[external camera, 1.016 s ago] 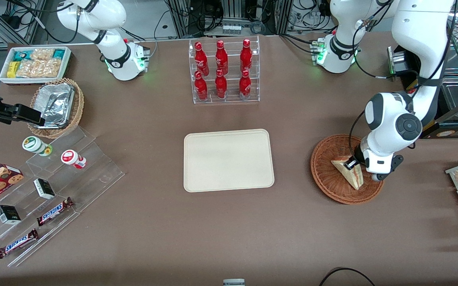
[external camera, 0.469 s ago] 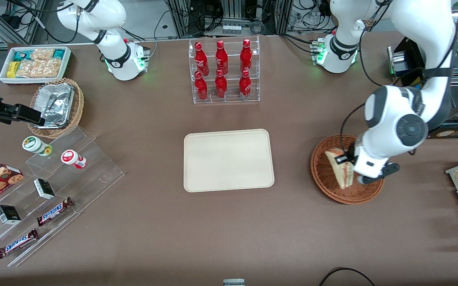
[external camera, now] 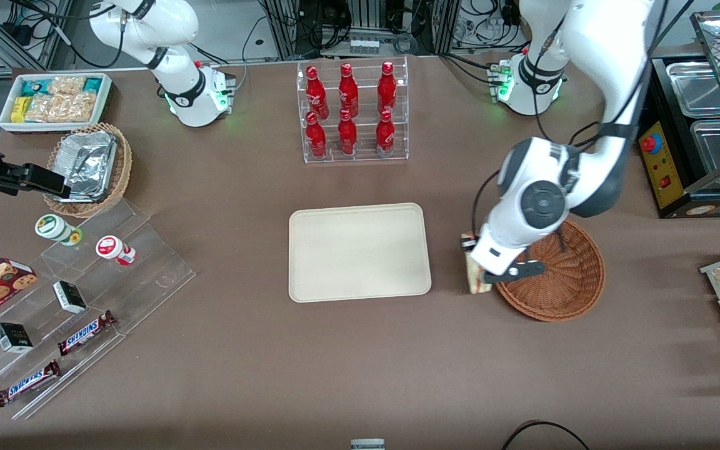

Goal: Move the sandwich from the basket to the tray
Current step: 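Lift the sandwich and carry it over the cream tray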

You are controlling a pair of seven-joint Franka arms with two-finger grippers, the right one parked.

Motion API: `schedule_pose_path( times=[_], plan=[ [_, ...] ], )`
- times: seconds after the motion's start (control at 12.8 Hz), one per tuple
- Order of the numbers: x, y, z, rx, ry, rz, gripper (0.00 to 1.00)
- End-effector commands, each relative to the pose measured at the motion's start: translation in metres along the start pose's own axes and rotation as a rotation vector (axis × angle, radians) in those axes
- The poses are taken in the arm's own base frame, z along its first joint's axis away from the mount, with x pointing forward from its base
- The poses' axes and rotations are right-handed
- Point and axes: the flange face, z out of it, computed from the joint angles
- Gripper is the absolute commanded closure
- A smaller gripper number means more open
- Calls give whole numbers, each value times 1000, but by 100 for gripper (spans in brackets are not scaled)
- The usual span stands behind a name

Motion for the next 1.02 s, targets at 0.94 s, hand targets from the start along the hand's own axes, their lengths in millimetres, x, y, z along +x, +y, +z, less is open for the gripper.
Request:
schedule_pose_path(
  times=[0.94],
  plan=[
    [-80, 243, 70, -38, 21, -126, 100]
  ],
)
